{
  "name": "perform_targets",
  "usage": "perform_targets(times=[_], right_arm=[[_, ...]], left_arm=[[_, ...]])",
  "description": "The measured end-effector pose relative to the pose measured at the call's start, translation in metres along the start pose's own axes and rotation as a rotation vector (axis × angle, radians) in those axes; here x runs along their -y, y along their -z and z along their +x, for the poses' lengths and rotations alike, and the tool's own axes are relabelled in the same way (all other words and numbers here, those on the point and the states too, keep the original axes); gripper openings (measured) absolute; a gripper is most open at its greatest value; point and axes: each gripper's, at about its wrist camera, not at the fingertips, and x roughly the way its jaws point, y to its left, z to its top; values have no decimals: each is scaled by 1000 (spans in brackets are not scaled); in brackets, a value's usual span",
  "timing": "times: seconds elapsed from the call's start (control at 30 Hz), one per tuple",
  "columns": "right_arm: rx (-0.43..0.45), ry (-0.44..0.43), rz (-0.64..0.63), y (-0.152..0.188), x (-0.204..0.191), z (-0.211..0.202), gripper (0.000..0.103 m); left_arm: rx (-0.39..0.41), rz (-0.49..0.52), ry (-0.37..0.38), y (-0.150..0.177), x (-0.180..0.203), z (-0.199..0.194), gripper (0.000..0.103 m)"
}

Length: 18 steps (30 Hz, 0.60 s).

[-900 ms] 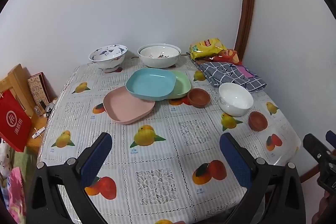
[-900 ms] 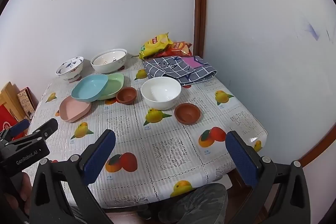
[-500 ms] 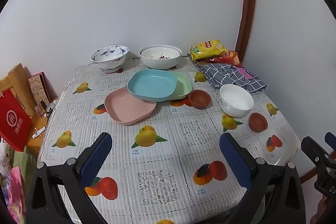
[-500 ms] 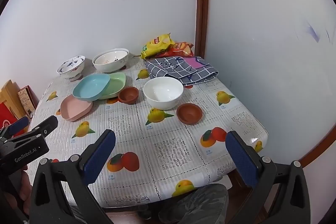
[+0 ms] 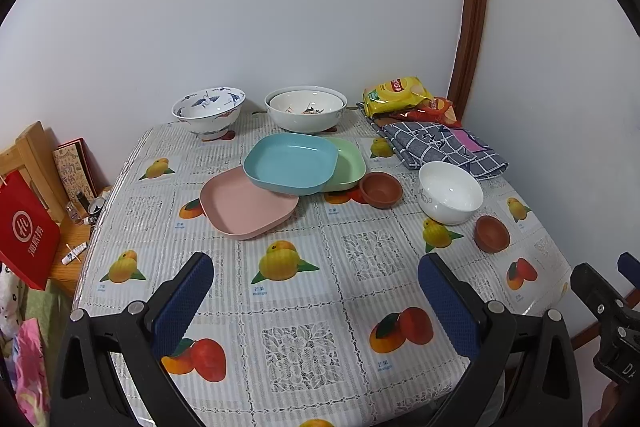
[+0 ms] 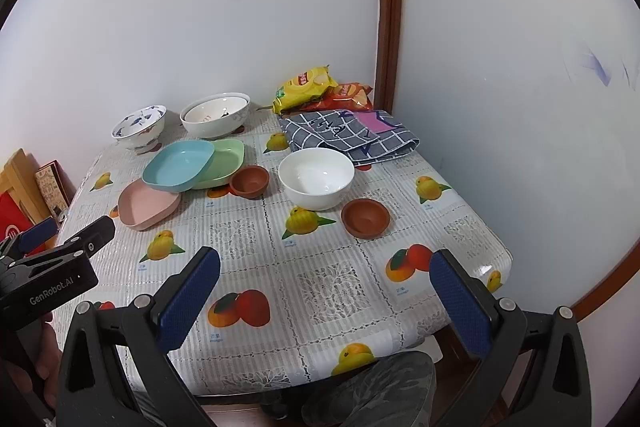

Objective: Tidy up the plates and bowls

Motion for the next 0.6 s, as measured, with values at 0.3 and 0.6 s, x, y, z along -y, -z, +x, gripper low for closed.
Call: perform_targets(times=[0.3,0.6], right_arm=[[10,1,3,-4,-3,-3,103],[10,11,4,-5,-3,-6,103]], left_arm=[[3,-4,-3,-3,-2,-1,103],[4,-2,-3,-6,-2,-3,103]])
